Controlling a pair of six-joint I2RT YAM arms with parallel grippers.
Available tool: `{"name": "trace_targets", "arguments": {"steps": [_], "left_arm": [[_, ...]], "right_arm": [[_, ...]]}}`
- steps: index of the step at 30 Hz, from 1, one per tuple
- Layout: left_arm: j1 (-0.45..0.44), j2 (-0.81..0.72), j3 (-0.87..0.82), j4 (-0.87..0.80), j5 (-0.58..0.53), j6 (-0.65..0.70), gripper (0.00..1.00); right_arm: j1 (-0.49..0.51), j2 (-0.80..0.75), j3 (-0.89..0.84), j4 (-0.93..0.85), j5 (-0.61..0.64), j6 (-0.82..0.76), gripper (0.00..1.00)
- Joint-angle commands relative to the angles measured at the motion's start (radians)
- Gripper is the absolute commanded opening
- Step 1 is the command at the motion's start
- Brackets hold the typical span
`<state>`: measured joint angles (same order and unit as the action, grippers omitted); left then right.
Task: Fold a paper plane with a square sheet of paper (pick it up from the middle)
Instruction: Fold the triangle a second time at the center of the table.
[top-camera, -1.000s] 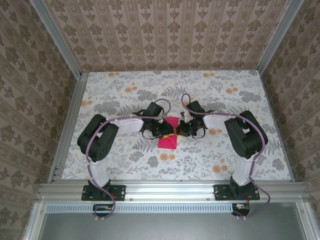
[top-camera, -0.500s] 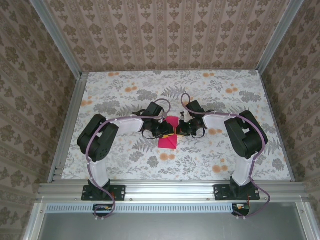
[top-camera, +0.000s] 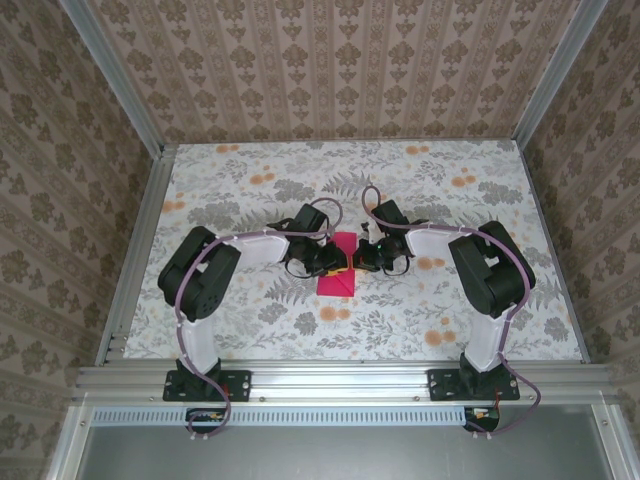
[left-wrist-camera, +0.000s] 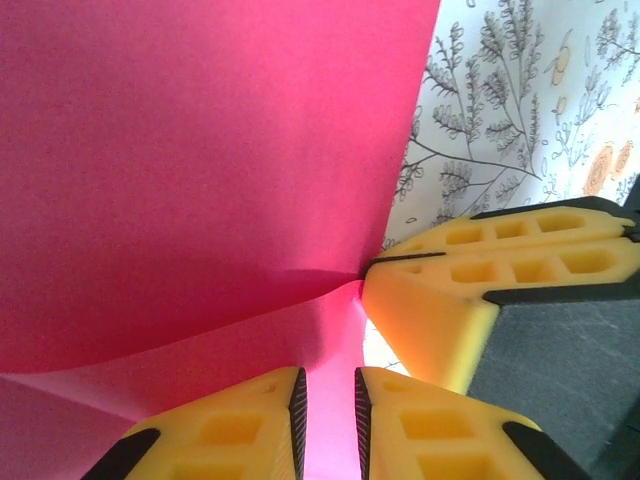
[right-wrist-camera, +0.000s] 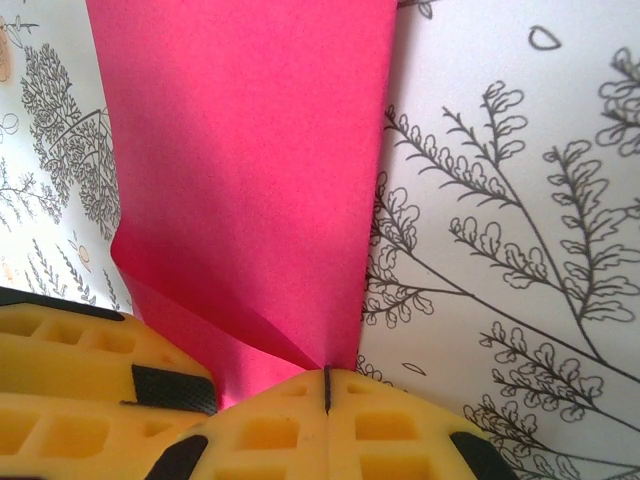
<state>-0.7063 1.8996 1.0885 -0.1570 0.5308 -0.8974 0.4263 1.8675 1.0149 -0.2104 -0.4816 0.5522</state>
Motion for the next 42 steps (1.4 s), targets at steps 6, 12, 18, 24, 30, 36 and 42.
{"name": "trace_targets", "arguments": {"steps": [6,12,18,24,30,36,42], "left_arm": [[-0.006,0.032,0.031,-0.045,0.003,0.006,0.22],[-0.007,0.041,0.030,-0.052,-0.003,-0.001,0.21],[-0.005,0.044,0.027,-0.073,-0.025,-0.015,0.19],[-0.003,0.036,0.020,-0.081,-0.055,-0.040,0.17],[-0.002,0.032,0.014,-0.077,-0.072,-0.065,0.17],[-0.002,0.033,0.014,-0.075,-0.081,-0.097,0.17],[-0.004,0.041,0.017,-0.070,-0.080,-0.117,0.17]], "right_arm": [[0.004,0.041,0.008,-0.034,0.081,0.005,0.05],[0.004,0.041,0.013,-0.023,0.074,0.019,0.08],[0.004,0.012,0.029,-0.020,0.055,0.040,0.14],[0.001,-0.062,0.016,-0.023,0.069,0.053,0.22],[0.001,-0.143,-0.055,-0.015,0.078,0.066,0.28],[0.017,-0.234,-0.167,-0.003,0.020,0.084,0.23],[0.071,-0.317,-0.234,-0.013,0.016,0.085,0.21]]}}
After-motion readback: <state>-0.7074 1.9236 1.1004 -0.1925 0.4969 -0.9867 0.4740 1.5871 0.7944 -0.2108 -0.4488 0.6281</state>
